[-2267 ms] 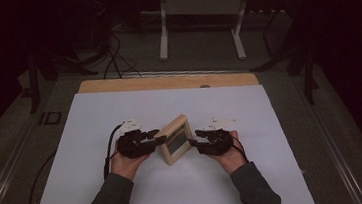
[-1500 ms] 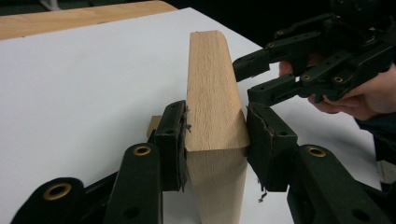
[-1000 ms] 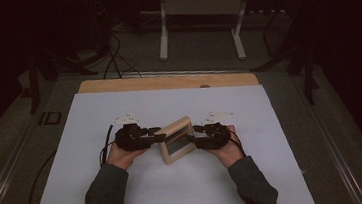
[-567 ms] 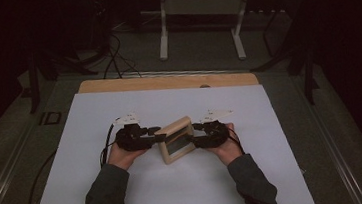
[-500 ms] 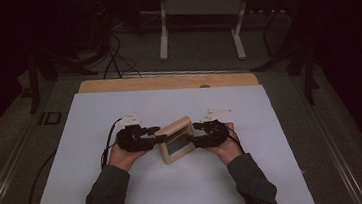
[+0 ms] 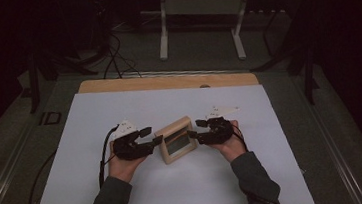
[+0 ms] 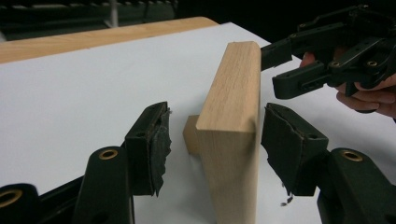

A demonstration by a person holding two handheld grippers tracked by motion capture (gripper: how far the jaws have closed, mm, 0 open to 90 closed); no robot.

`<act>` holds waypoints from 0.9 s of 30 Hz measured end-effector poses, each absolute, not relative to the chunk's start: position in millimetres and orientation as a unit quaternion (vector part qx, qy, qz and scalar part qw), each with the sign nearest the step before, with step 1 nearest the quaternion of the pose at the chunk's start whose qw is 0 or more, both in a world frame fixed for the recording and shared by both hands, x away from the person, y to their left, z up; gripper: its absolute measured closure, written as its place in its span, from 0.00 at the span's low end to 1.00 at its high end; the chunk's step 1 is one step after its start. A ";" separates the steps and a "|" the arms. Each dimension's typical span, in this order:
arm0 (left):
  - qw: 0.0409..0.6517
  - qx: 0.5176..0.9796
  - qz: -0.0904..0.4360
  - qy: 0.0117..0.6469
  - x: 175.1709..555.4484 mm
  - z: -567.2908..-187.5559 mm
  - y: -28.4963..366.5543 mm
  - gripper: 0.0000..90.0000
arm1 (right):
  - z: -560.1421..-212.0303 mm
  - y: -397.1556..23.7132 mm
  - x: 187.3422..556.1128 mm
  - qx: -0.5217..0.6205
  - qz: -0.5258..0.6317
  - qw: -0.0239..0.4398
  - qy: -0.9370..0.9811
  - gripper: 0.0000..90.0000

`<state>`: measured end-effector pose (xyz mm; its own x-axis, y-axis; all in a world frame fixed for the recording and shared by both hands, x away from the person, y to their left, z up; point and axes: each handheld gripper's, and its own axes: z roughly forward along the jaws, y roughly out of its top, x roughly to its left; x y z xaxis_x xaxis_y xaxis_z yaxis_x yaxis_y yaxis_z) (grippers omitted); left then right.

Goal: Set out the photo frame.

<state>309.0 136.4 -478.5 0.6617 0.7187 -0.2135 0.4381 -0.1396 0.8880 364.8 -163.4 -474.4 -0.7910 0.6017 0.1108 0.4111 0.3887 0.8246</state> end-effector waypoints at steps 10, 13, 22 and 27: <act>0.497 0.749 0.152 0.412 298.2 -488.6 124.2 0.52 | -474.9 -154.7 376.1 0.294 0.447 0.086 0.840 0.43; 0.494 0.750 0.152 0.412 298.5 -488.8 120.6 0.55 | -475.3 -151.8 379.2 0.293 0.444 0.081 0.843 0.42; 0.492 0.751 0.146 0.416 300.3 -489.7 116.2 0.60 | -481.6 -148.5 389.1 0.296 0.444 0.050 0.844 0.33; 0.494 0.748 0.136 0.421 301.5 -489.7 116.6 0.61 | -482.2 -146.6 391.4 0.294 0.449 0.044 0.842 0.31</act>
<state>301.5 116.6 -489.7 0.6075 0.7653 -0.2127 0.4954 -0.1558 0.8546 391.4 -146.6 -482.2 -0.8230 0.5355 0.1893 0.4556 0.4236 0.7829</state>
